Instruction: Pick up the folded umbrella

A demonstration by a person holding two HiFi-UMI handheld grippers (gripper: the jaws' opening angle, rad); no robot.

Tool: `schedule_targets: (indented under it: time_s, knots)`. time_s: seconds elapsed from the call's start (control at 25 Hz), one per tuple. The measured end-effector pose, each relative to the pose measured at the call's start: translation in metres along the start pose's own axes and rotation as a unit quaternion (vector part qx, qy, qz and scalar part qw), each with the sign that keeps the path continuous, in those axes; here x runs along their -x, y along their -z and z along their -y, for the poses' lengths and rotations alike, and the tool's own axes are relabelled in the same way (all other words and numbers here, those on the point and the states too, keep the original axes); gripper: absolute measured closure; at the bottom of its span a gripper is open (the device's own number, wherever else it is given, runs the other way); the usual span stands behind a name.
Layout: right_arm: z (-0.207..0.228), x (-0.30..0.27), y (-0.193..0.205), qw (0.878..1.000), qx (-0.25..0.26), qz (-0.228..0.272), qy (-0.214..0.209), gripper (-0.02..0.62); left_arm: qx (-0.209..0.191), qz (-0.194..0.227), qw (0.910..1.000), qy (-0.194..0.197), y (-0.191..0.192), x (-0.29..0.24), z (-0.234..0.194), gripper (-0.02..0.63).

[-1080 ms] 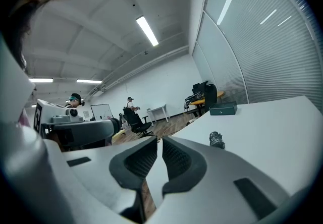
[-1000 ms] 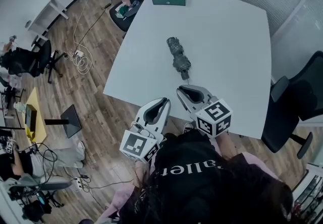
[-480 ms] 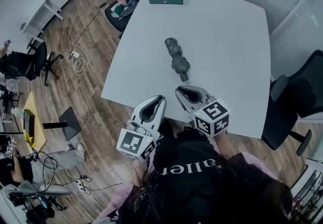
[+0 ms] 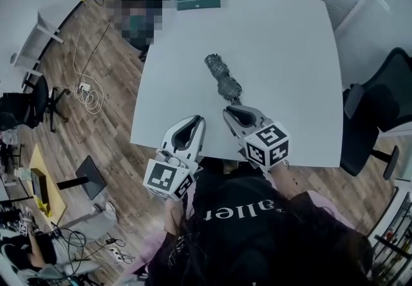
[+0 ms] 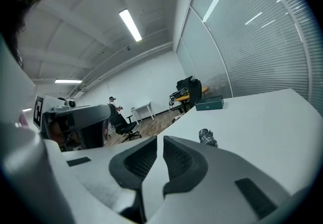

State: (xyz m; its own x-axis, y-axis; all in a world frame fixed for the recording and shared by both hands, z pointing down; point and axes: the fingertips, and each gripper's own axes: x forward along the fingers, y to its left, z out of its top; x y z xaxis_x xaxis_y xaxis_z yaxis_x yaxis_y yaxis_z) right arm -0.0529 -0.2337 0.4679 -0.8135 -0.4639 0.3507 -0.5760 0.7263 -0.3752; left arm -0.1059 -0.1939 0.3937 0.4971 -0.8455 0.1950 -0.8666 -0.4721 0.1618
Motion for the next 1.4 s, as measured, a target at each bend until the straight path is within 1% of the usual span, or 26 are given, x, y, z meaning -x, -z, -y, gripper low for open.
schedule_targets:
  time_s: [0.2,0.4,0.44,0.6,0.72,0.88,1.0,1.12,1.24,1.4]
  knots:
    - [0.015,-0.022,0.002,0.999,-0.009,-0.003,0.037,0.551,-0.006,-0.004,0.9995,0.03,-0.003,-0.006,-0.024,0.563]
    - [0.04,-0.042,0.01,0.996,-0.018,-0.015,0.081,0.549,-0.009,-0.006,0.9985,0.053,-0.006,-0.008,-0.047,0.563]
    - [0.046,-0.047,0.013,0.996,-0.021,-0.019,0.09,0.541,-0.009,-0.006,0.9982,0.058,-0.006,-0.009,-0.051,0.563]
    - [0.074,-0.068,0.025,0.991,-0.035,-0.04,0.121,0.452,-0.008,-0.01,0.997,0.077,-0.005,-0.008,-0.065,0.563]
    - [0.097,-0.087,0.034,0.988,-0.037,-0.057,0.141,0.425,-0.006,-0.015,0.996,0.088,-0.003,-0.009,-0.074,0.563]
    - [0.127,-0.113,0.048,0.983,-0.046,-0.079,0.158,0.407,-0.003,-0.02,0.9947,0.101,0.001,-0.008,-0.082,0.563]
    - [0.145,-0.131,0.058,0.979,-0.061,-0.096,0.168,0.393,-0.001,-0.023,0.9943,0.104,0.004,-0.005,-0.087,0.563]
    - [0.165,-0.146,0.069,0.973,-0.063,-0.118,0.186,0.369,0.0,-0.027,0.9942,0.104,0.005,-0.001,-0.093,0.563]
    - [0.181,-0.153,0.079,0.964,-0.043,-0.153,0.211,0.341,0.0,-0.033,0.9944,0.101,0.008,0.006,-0.099,0.563]
    - [0.193,-0.165,0.095,0.953,-0.012,-0.202,0.227,0.317,0.005,-0.044,0.9952,0.087,0.015,0.019,-0.114,0.563]
